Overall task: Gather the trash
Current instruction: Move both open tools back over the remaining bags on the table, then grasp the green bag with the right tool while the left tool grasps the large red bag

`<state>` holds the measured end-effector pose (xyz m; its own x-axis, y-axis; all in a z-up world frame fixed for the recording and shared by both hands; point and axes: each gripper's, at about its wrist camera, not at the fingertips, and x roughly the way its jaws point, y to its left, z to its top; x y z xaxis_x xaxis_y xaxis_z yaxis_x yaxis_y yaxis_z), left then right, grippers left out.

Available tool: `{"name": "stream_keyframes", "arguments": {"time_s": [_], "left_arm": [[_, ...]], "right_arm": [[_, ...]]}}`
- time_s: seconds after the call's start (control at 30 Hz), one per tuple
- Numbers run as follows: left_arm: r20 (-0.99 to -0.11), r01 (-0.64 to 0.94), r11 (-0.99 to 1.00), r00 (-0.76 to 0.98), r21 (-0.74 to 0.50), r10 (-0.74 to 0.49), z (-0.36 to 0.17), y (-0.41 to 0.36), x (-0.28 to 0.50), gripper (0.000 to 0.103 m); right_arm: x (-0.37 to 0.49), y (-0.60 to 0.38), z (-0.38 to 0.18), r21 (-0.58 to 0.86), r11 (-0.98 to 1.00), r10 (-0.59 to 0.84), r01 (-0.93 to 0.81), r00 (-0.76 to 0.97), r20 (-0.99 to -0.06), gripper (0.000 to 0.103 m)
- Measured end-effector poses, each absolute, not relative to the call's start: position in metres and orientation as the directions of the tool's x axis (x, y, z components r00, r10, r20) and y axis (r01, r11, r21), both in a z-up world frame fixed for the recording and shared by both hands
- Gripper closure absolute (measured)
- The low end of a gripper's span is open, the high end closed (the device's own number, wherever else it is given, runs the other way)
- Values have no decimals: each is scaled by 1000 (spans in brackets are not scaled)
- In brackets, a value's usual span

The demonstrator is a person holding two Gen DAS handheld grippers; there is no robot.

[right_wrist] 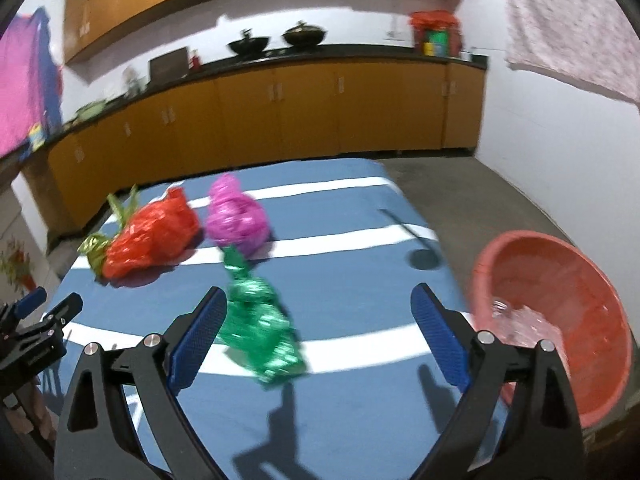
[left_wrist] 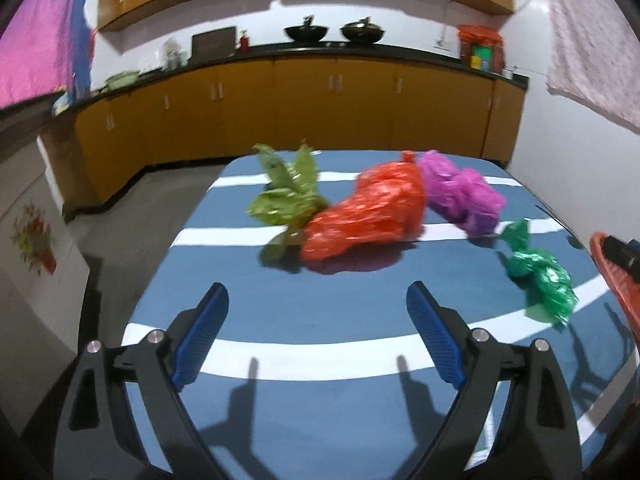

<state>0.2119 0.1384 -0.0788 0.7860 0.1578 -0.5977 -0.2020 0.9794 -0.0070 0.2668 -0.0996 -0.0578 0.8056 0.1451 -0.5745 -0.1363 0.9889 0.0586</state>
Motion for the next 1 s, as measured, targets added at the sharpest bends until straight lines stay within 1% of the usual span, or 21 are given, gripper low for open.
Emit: {"name": "stream_keyframes", "arguments": {"time_s": [0.13, 0.27, 0.43, 0.57, 0.63, 0.7, 0.77, 0.9, 1.0], "left_arm": [[-620, -235, 972, 765, -19, 173, -82, 155, 215, 7], [-614, -259, 965, 766, -26, 189, -81, 162, 219, 6], [-598, -239, 971, 780, -9, 186, -76, 161, 228, 6], [-581, -209, 978, 796, -4, 168, -68, 154, 241, 6], [-575, -188, 982, 804, -8, 150, -65, 148, 248, 6], [-568, -164, 986, 812, -5, 132, -61, 143, 257, 6], [-567, -133, 991, 816, 7, 114, -58, 133, 269, 6], [-581, -79, 997, 811, -1, 64, -57, 117, 296, 6], [-604, -71, 998, 795, -1, 55, -60, 111, 317, 6]], "right_arm": [[282, -74, -67, 44, 984, 164, -173, 776, -608, 11], [299, -61, -80, 25, 983, 154, -181, 746, -648, 16], [316, -54, -92, 25, 983, 147, -180, 709, -690, 22], [321, -52, -96, 34, 980, 160, -196, 678, -717, 30], [321, -52, -98, 38, 978, 168, -204, 668, -725, 37], [322, -52, -100, 42, 976, 177, -216, 657, -733, 50], [322, -52, -104, 37, 973, 180, -229, 645, -743, 56], [316, -58, -102, 32, 974, 175, -224, 657, -734, 59], [311, -70, -101, 38, 979, 165, -201, 665, -728, 59]]}}
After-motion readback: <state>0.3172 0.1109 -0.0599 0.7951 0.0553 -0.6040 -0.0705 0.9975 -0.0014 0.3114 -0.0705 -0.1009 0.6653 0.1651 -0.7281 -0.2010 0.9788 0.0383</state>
